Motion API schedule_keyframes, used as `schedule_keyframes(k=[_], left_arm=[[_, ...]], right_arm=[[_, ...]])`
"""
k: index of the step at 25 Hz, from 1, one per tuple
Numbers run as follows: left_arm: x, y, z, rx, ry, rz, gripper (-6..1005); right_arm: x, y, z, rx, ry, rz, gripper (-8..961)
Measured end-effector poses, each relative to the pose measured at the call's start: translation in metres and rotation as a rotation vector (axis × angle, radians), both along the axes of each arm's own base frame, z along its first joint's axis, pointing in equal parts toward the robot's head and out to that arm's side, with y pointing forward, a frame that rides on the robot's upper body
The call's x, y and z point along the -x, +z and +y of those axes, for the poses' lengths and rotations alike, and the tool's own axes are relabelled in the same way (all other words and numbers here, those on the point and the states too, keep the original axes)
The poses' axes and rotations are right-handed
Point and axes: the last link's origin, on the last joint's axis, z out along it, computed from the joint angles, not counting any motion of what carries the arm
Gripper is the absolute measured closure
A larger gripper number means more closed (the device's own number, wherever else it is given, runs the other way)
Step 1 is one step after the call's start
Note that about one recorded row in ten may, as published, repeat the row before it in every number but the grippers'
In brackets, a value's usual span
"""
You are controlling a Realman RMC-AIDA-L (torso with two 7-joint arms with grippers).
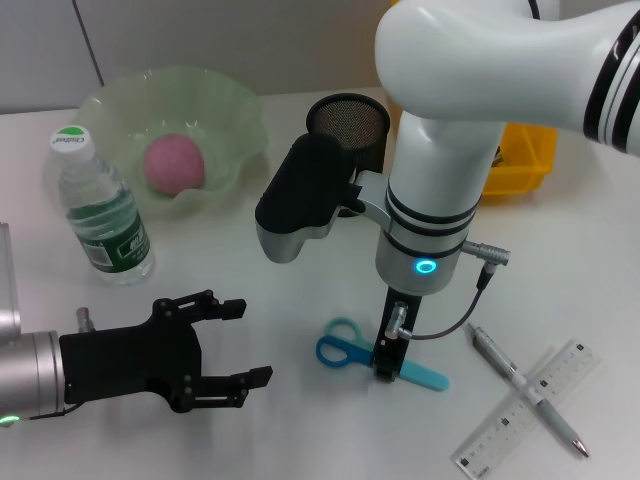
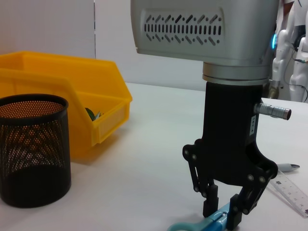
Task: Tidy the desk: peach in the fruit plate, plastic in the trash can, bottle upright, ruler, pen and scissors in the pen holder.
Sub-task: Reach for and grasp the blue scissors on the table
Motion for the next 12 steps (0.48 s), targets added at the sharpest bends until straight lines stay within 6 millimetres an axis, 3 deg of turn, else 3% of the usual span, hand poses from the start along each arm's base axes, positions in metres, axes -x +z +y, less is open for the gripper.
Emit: schedule_keyframes(k=[12], left_arm=[[-0.0005, -0.0001, 0.0004, 0.001, 0.0, -0.001, 139]], right_arm=[[-0.0002, -0.0003, -0.0005, 0.005, 0.007, -0.006, 703]])
